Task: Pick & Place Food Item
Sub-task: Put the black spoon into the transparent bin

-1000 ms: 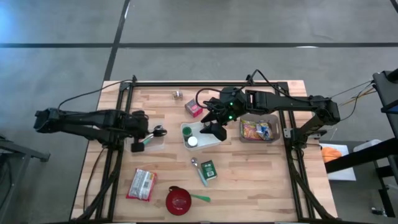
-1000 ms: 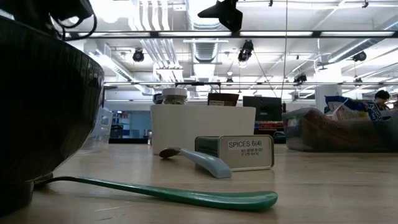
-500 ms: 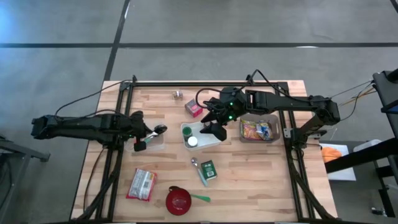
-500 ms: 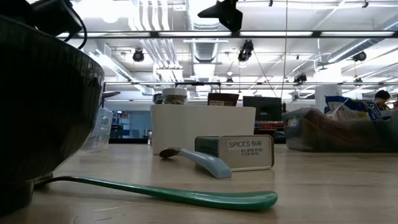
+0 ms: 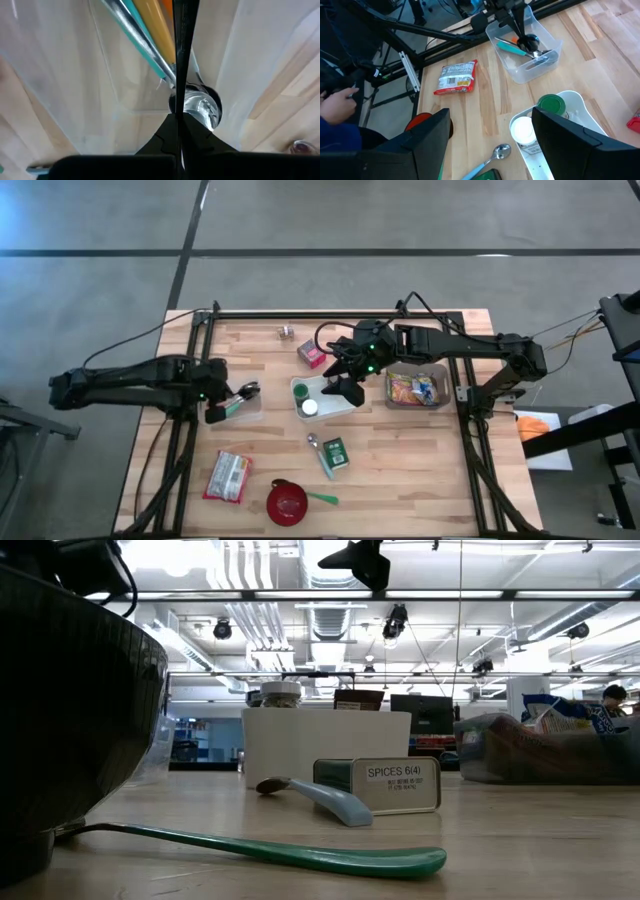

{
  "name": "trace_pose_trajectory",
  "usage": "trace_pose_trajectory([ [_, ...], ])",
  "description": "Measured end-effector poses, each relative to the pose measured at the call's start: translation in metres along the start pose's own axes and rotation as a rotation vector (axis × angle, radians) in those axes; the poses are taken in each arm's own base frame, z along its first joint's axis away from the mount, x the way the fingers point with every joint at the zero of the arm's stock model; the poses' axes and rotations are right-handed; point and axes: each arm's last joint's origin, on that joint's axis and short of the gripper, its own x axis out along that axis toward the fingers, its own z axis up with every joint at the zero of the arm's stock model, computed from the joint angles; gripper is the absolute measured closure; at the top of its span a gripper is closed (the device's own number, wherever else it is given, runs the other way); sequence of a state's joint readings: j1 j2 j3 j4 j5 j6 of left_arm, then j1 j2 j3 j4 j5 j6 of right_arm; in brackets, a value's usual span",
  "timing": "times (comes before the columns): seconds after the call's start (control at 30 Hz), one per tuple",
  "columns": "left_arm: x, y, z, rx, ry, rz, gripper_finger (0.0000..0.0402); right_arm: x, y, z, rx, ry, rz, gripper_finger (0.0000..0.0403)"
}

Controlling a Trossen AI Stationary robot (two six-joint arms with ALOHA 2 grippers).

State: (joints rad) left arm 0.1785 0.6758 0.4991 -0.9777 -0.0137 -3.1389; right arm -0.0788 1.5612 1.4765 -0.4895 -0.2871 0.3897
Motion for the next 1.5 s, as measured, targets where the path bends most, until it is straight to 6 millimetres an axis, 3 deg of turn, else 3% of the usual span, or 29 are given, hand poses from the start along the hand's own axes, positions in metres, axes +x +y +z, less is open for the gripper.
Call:
trace_pose_trajectory([
  [0.83, 0.019, -0.018, -0.003, -0.200, -0.113, 0.083, 0.0401, 0.000, 0.000, 0.000, 0.003, 0.000, 0.000, 0.0126],
  [1.5, 0.017, -0.025, -0.004, -0.237, -0.066, 0.054, 0.0401, 0.000, 0.000, 0.000, 0.002, 0.000, 0.000, 0.0126],
])
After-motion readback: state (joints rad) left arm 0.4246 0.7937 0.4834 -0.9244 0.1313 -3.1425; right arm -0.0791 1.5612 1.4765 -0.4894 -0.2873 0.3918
